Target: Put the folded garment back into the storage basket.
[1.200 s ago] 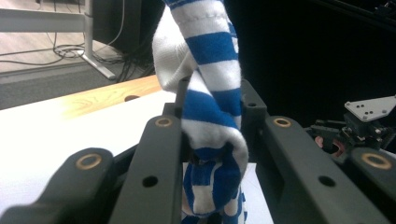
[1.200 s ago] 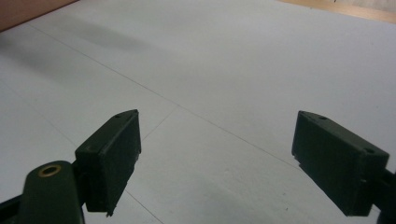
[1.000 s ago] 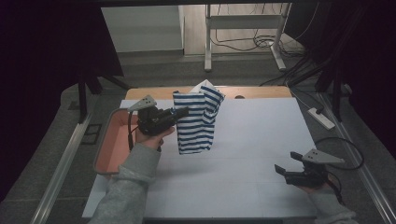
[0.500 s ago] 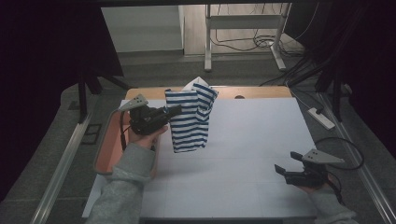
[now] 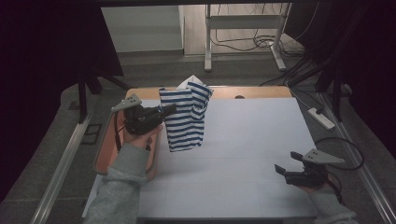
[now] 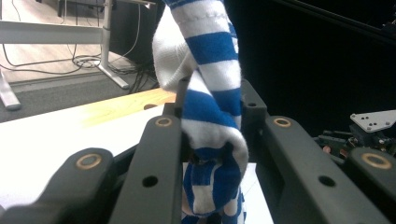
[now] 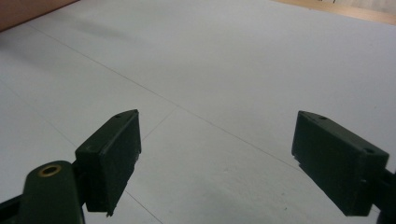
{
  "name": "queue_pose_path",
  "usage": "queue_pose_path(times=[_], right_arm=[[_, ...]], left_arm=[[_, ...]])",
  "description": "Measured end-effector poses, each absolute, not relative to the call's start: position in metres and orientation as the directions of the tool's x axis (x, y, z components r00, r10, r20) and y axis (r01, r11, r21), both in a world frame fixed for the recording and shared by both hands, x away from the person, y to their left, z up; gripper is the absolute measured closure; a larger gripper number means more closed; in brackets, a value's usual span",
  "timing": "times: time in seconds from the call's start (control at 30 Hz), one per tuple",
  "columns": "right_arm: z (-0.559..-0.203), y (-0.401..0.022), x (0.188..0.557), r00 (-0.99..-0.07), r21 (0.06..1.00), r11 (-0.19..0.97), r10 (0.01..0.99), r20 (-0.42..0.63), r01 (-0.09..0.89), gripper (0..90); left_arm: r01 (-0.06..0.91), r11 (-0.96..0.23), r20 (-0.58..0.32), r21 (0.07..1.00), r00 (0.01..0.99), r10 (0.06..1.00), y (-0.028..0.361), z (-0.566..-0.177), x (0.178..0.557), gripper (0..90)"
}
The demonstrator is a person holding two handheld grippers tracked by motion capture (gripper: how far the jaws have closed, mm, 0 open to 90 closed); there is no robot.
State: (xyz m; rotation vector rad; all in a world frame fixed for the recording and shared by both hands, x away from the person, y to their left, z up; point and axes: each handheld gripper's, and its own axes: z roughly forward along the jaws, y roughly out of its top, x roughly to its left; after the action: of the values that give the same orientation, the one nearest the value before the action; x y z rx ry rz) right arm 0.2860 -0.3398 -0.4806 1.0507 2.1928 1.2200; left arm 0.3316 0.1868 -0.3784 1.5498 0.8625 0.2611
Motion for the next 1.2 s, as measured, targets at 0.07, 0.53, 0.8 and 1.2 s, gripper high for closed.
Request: queue_pose_path(times=[0.07,0.53,0.8,1.2], right_arm=[[-0.481,-0.340,0.286,-0.627,0.850,0.330,0.779,0.001,0.411,16.4],[-0.481,-0.340,0.286,-0.625,0.849,0.330,0.780,0.000,0.412,16.4],[-0.481,-0.340,0.286,-0.625,0.849,0.330,0.781,0.000,0.413,16.4],[-0.481,-0.340,0.286,-0.624,0.848,0.331,0.781,0.000,0.414,16.4]], left_arm=[[0.365,0.064,-0.316,0.929,0.689,0.652,0.189,-0.378,0.331,75.4],[0.364,0.086,-0.324,0.927,0.669,0.669,0.205,-0.378,0.327,75.4],[0.367,0.092,-0.328,0.926,0.656,0.680,0.215,-0.380,0.324,75.4],[0.357,0.120,-0.335,0.926,0.634,0.698,0.234,-0.378,0.319,75.4]])
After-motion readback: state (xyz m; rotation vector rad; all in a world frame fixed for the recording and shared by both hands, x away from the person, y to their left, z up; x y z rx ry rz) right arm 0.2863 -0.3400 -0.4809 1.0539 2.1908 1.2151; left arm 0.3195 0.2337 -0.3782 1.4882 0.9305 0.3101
